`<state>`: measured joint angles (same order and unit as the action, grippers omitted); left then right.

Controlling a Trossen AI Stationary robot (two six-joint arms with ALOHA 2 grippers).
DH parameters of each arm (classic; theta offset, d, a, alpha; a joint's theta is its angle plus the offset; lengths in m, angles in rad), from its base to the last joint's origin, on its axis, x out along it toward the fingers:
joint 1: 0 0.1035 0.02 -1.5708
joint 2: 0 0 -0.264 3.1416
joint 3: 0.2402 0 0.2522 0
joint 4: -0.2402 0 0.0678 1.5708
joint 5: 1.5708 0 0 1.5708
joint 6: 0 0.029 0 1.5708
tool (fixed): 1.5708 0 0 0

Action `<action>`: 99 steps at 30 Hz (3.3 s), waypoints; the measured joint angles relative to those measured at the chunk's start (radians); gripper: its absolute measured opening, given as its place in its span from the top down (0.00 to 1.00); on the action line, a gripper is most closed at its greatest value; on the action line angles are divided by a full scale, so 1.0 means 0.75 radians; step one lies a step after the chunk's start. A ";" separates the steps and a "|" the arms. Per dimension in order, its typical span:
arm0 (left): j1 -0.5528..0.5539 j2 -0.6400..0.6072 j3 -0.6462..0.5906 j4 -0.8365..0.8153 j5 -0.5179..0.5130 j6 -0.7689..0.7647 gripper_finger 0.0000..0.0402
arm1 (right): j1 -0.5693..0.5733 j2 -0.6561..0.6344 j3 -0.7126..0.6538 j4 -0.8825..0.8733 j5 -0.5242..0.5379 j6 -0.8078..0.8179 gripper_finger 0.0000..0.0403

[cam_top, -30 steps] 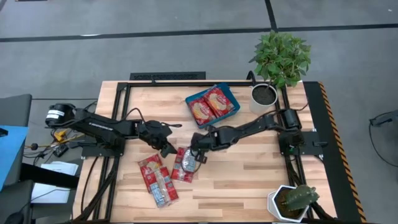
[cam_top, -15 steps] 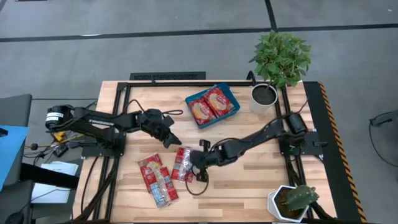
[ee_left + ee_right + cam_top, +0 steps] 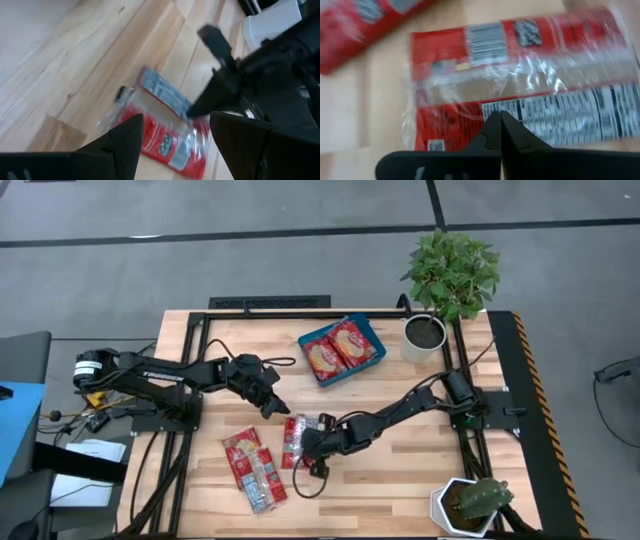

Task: Sort popcorn bags into baskets
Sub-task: Put the red popcorn bag into the blue bin

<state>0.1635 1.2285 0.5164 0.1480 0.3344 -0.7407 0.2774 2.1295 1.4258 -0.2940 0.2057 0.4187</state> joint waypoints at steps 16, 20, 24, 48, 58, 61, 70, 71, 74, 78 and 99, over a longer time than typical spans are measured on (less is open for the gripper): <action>0.106 0.000 0.000 -0.026 -0.132 0.148 0.46 | -0.066 -0.047 0.160 -0.272 0.027 -0.395 0.98; 0.209 0.002 0.000 -0.023 -0.075 0.224 0.46 | -0.026 -0.048 0.185 -0.221 0.045 -0.395 0.98; 0.299 0.055 0.000 -0.021 0.017 0.288 0.46 | -0.032 -0.031 0.183 -0.224 0.049 -0.349 0.98; 0.313 0.538 0.132 0.149 0.247 0.335 0.46 | -0.004 -0.016 0.183 -0.346 0.037 -0.371 0.98; 0.323 0.526 0.261 -0.030 0.166 0.487 0.46 | -0.031 0.030 0.181 -0.235 -0.008 -0.385 0.98; 0.338 0.526 0.261 -0.069 0.171 0.528 0.46 | -0.034 0.057 0.191 -0.230 -0.083 -0.376 0.97; 0.334 0.558 0.260 -0.088 0.312 0.574 0.46 | 0.007 0.067 0.185 -0.354 -0.104 -0.396 0.98; 0.332 0.576 0.259 -0.081 0.342 0.569 0.46 | 0.006 0.066 0.185 -0.362 -0.104 -0.395 0.97; 0.312 0.641 0.261 -0.070 0.396 0.547 0.46 | 0.003 0.066 0.185 -0.378 -0.104 -0.395 0.97; 0.289 0.727 0.266 -0.025 0.448 0.521 0.46 | -0.004 0.066 0.185 -0.376 -0.102 -0.397 0.98; 0.237 0.764 0.263 0.072 0.486 0.383 0.82 | -0.085 0.040 0.181 -0.383 -0.099 -0.444 0.96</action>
<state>0.3412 1.8018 0.7136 0.2021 0.6992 -0.4537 0.2134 2.1596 1.5618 -0.5812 0.1315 0.0856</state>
